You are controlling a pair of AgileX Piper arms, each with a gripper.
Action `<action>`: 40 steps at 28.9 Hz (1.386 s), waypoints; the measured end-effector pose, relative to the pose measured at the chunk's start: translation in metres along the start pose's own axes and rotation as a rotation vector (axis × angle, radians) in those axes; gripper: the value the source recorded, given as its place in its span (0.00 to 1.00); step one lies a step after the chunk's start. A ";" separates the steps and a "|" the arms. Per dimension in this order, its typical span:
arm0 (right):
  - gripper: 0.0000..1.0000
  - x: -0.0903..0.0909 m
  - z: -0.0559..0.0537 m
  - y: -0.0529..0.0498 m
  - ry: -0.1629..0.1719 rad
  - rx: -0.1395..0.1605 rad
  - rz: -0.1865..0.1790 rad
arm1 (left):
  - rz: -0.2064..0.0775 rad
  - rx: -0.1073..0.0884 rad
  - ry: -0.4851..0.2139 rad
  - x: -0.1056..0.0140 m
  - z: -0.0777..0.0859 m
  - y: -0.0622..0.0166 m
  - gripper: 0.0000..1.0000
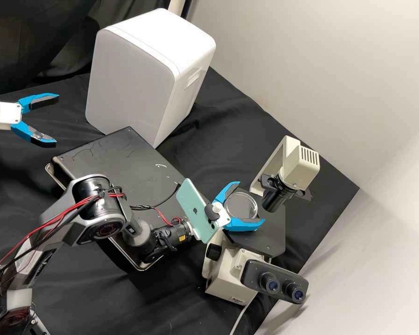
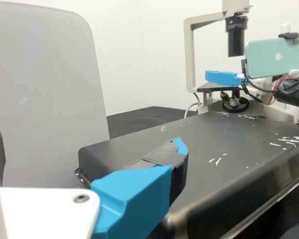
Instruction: Place the petri dish on the microscope
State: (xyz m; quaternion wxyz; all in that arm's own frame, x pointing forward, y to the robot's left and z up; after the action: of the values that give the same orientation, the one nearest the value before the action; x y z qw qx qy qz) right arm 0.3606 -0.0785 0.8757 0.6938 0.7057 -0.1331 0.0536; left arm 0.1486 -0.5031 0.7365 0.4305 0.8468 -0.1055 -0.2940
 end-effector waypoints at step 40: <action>1.00 0.004 -0.003 -0.001 -0.038 -0.032 0.002 | -0.002 0.000 -0.002 0.000 0.000 -0.0003 1.00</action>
State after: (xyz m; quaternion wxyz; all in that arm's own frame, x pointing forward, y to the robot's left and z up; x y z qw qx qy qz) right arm 0.3647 -0.0758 0.8761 0.7023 0.6953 -0.1480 0.0388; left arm 0.1485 -0.5031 0.7361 0.4302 0.8466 -0.1052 -0.2951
